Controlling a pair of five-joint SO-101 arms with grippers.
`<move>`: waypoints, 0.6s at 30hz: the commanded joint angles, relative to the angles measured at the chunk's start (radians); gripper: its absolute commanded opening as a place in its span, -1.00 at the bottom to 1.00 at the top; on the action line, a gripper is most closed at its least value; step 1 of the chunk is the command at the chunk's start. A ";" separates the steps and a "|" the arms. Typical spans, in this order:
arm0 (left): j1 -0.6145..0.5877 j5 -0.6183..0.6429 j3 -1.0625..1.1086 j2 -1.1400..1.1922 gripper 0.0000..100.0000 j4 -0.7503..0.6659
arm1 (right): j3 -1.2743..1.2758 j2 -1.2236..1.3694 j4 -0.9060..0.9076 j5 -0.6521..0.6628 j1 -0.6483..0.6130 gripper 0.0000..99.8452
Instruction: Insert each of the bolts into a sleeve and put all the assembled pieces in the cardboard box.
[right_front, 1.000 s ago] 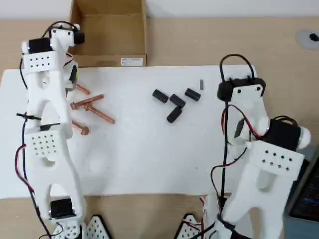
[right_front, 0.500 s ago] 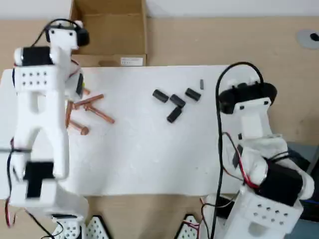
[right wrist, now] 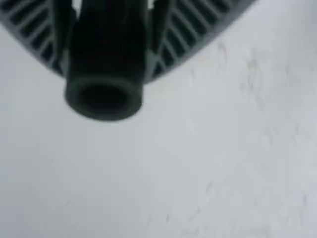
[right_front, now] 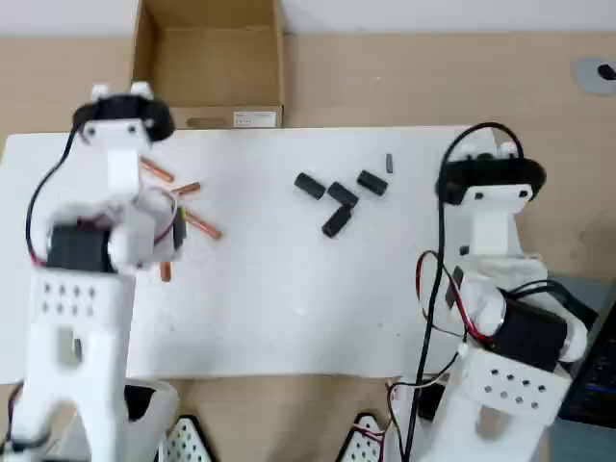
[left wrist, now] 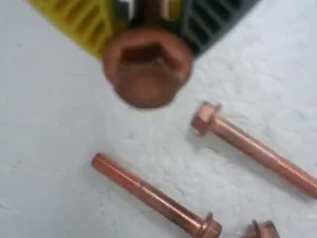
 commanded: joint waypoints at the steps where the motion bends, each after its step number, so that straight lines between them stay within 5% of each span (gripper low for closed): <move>1: 0.009 0.069 0.123 -0.171 -1.00 -0.080 | 0.035 -0.013 -0.055 -0.026 -0.041 -0.98; 18: 0.008 0.304 0.577 -0.740 -1.00 -0.253 | 0.404 -0.538 -0.212 -0.133 -0.392 -0.98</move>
